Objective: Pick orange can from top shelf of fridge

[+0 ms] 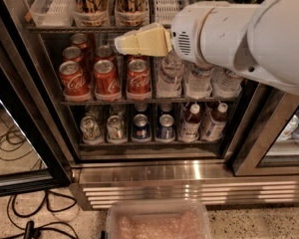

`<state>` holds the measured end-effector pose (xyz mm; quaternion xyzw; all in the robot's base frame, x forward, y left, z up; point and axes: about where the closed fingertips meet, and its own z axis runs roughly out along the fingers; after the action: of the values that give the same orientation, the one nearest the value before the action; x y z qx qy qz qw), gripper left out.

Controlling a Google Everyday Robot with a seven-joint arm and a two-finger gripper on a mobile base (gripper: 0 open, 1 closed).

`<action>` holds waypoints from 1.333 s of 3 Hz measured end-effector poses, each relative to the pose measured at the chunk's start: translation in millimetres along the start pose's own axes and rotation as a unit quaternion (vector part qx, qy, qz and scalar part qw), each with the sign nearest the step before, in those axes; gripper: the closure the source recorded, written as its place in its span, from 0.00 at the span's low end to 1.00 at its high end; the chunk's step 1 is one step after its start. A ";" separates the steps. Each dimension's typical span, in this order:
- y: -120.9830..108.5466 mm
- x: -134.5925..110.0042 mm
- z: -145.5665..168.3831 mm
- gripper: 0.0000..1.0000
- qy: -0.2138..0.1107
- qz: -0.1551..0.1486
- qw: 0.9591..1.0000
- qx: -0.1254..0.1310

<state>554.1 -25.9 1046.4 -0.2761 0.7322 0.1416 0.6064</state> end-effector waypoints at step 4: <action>3.8 -52.9 64.5 0.21 -0.106 -0.023 0.994 0.002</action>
Offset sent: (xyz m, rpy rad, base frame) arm 0.0375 0.0229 0.0025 0.1151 -0.1136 0.0240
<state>610.0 24.4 1082.5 -0.2756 0.6576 0.1543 0.6839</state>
